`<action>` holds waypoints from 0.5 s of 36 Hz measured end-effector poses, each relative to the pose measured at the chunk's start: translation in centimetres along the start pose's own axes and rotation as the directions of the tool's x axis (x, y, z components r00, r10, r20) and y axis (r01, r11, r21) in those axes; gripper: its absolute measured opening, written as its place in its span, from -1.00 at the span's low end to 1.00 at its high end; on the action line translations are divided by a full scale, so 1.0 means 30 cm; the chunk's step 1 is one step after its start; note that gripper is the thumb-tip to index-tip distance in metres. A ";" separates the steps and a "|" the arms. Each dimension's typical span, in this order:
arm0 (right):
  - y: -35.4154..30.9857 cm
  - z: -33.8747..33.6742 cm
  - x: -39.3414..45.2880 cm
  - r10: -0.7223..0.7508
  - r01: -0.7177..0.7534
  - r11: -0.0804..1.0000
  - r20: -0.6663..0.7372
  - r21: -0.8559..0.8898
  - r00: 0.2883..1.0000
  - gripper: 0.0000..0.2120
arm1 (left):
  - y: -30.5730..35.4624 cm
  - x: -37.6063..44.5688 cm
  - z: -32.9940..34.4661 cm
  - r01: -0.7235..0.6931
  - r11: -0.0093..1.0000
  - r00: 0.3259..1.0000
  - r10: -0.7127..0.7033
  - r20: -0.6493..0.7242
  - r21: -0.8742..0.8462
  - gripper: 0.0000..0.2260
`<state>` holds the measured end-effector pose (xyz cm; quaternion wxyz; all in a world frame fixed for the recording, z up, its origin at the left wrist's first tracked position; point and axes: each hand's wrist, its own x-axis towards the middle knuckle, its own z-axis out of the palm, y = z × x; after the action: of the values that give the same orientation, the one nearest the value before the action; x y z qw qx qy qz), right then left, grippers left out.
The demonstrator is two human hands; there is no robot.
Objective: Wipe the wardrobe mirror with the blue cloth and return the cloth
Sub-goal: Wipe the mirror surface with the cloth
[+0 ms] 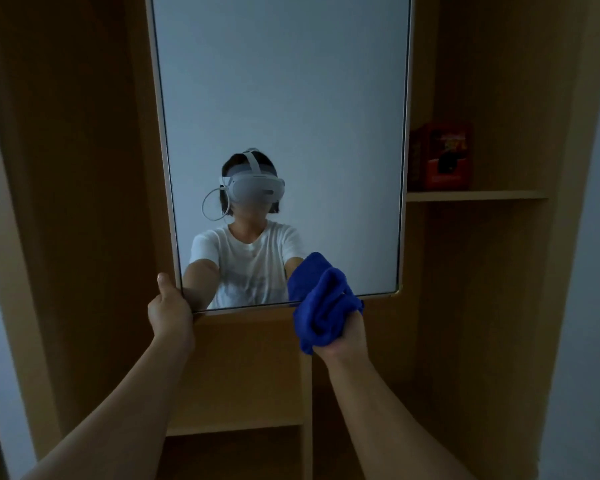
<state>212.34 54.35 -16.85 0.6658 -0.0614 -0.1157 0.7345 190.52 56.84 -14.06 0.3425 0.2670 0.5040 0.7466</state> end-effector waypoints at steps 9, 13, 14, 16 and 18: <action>-0.129 -0.045 0.010 -0.118 0.111 0.986 0.050 0.124 0.992 -0.71 | -0.009 0.015 0.011 0.010 1.000 1.000 -0.010 0.002 -0.006 -0.46; -0.159 -0.044 0.008 -0.147 0.147 0.989 -0.010 0.013 0.989 -0.76 | -0.014 0.017 0.011 0.001 1.000 1.000 -0.001 0.003 -0.010 -0.46; -0.158 -0.051 0.010 -0.181 0.179 0.983 -0.029 -0.046 0.983 -0.76 | -0.013 0.017 0.011 -0.002 1.000 1.000 0.002 0.002 -0.012 -0.46; -0.158 -0.071 0.013 -0.222 0.220 0.973 -0.036 -0.064 0.974 -0.70 | -0.012 0.015 0.012 -0.011 1.000 1.000 0.011 0.000 -0.013 -0.47; -0.169 -0.069 0.011 -0.233 0.227 0.971 -0.064 -0.079 0.970 -0.69 | -0.012 0.014 0.013 -0.013 1.000 1.000 0.013 0.000 -0.016 -0.48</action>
<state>217.68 55.30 -17.56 0.7476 -0.0980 -0.1237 0.6451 190.65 57.48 -14.23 0.3395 0.2675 0.4962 0.7529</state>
